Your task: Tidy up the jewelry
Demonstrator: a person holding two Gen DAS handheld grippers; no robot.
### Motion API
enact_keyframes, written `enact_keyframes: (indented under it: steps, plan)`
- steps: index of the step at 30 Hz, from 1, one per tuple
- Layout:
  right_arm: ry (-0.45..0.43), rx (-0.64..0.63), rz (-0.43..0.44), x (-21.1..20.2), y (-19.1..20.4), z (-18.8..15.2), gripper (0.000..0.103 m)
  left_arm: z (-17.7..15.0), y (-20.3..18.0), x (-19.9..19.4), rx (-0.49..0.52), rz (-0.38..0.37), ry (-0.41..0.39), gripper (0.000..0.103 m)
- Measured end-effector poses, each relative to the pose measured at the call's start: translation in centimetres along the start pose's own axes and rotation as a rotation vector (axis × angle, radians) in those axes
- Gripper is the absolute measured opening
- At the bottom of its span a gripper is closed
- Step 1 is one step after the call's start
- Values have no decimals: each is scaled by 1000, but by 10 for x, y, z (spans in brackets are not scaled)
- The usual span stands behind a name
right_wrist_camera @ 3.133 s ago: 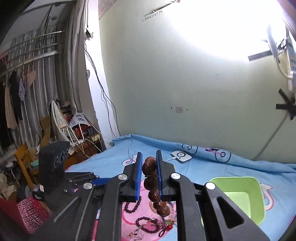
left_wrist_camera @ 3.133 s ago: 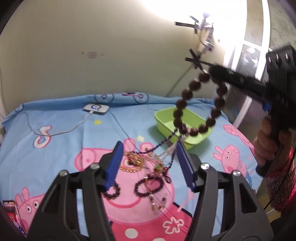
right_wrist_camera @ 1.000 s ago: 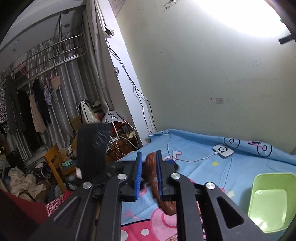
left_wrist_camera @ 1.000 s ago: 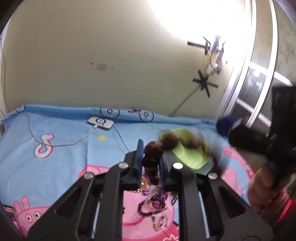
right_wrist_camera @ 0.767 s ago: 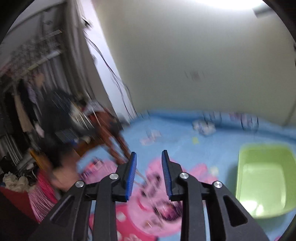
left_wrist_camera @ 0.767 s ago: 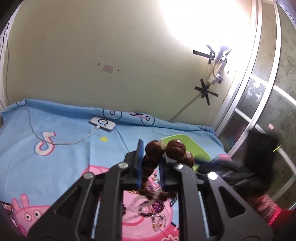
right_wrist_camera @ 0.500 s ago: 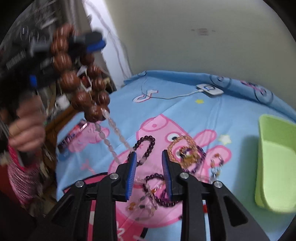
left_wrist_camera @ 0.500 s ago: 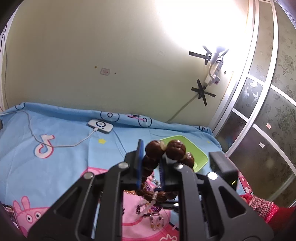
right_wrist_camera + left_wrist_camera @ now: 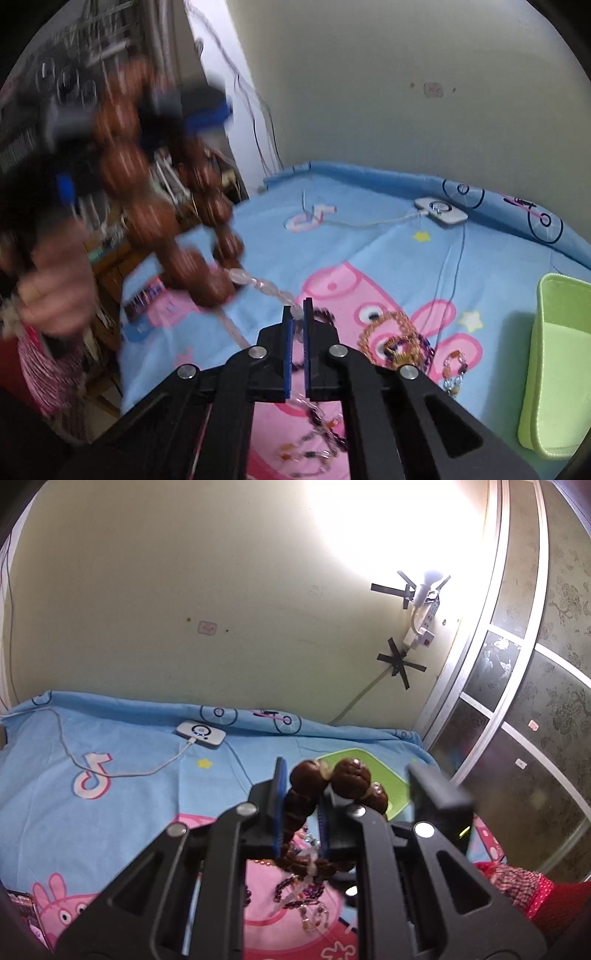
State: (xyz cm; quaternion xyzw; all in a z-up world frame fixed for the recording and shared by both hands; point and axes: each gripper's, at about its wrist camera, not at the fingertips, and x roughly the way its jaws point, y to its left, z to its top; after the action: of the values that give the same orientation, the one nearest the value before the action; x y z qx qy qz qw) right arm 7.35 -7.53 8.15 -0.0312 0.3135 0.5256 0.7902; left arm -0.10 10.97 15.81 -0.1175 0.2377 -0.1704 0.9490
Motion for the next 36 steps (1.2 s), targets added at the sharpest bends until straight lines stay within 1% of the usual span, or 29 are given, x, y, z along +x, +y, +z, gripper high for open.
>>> enact_keyframes:
  steps: [3, 8, 10, 12, 13, 15, 16, 19, 22, 23, 24, 26, 27, 30, 32, 34, 35, 36]
  plan:
    - [-95, 1, -14, -30, 6, 15, 0, -8, 9, 8, -4, 42, 22, 14]
    - [-211, 12, -53, -77, 8, 37, 0, -29, 26, 35, -37, 89, 91, 14]
    - [-267, 30, -51, -98, 7, 48, 0, -42, 29, 51, -34, 108, 140, 14]
    - [-303, 39, -45, -113, 8, 57, 0, -55, 30, 66, -30, 145, 208, 14]
    - [-320, 42, -46, -120, 7, 62, 0, -62, 31, 74, -31, 164, 256, 14]
    - [-332, 42, -55, -126, 7, 66, 0, -73, 32, 82, -32, 179, 326, 15]
    - [-335, 40, -65, -128, 7, 67, 0, -75, 31, 80, -26, 183, 333, 15]
    - [-327, 46, -78, -128, 4, 69, 0, -74, 23, 63, 18, 179, 316, 23]
    - [-324, 60, -74, -125, -1, 66, 0, -67, 15, 48, 45, 171, 294, 24]
    - [-323, 64, -73, -125, -2, 65, 0, -64, 11, 43, 54, 157, 283, 28]
    - [-324, 69, -71, -125, -2, 64, 0, -58, 6, 37, 58, 136, 263, 34]
    - [-322, 84, -69, -125, -4, 63, 0, -47, -1, 34, 64, 126, 232, 42]
    - [-321, 94, -68, -124, -7, 62, 0, -39, -7, 34, 79, 127, 210, 43]
    - [-316, 111, -71, -127, -9, 59, 0, -26, -17, 40, 102, 139, 197, 44]
    - [-310, 115, -71, -128, -10, 56, 0, -19, -28, 46, 100, 94, 182, 44]
    - [-304, 113, -77, -129, -11, 55, 0, -16, -39, 50, 114, 51, 178, 49]
    - [-304, 112, -81, -131, -11, 54, 0, -16, -44, 52, 120, 29, 175, 55]
    - [-305, 113, -85, -132, -11, 53, 0, -15, -52, 54, 128, -2, 169, 58]
